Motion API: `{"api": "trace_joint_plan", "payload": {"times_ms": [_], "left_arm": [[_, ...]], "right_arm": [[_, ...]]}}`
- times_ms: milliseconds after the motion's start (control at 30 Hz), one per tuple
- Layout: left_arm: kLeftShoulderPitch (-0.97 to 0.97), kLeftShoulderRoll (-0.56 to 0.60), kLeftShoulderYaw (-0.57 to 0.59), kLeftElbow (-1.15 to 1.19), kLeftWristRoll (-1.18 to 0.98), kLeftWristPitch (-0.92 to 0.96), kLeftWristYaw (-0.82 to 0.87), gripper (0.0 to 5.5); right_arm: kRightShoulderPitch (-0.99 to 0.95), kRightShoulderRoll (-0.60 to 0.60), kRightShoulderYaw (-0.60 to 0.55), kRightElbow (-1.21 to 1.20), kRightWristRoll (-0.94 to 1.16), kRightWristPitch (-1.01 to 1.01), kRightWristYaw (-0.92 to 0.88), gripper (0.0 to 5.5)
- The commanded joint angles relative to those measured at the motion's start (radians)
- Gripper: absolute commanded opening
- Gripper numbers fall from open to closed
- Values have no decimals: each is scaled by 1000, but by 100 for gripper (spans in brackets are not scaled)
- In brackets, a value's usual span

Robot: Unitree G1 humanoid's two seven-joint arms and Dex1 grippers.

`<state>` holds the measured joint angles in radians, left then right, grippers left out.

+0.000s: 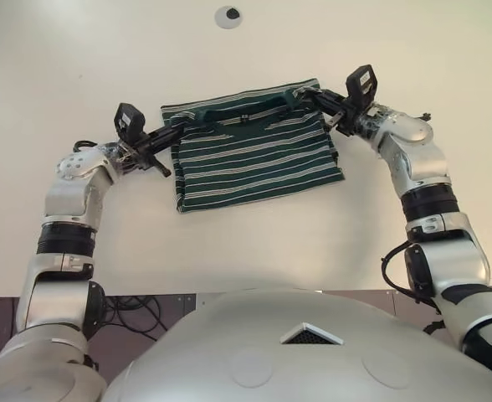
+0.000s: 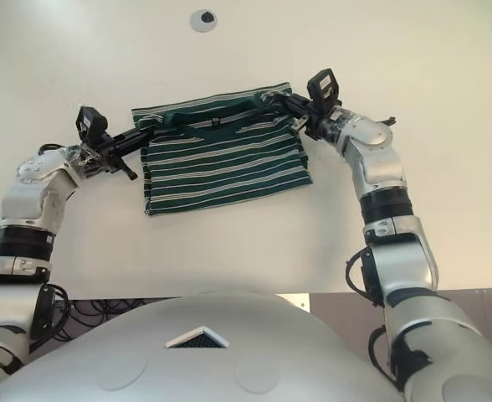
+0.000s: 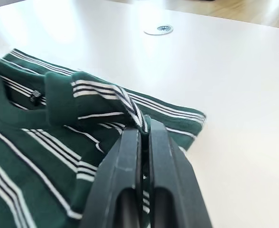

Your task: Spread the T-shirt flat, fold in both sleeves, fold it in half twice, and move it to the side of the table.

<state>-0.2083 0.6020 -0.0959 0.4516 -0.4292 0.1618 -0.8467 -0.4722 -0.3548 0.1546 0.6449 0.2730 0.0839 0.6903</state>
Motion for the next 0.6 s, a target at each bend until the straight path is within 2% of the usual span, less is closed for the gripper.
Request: {"api": "trace_joint_plan", "payload": {"times_ms": [33,200,333,533,600], "left_arm": [[-67,-35,42,101,47,46,60,34],[-168,-87,176,236,-17,147,116,113],[-209,-115,279,277,-84,213,117,172],[-199,-126,403,167,-187,305,112,258],[-122,-118,361,51,-116,167,62,270]], "right_arm": [[-76,44,-45,133,-29,-55,-8,65],[-152,83,-121,292,-35,-128,-60,154],[-156,94,-144,323,-66,-246,-68,220],[-42,78,-73,134,-151,-511,42,319],[-19,51,-1,103,-273,-593,9,322]]}}
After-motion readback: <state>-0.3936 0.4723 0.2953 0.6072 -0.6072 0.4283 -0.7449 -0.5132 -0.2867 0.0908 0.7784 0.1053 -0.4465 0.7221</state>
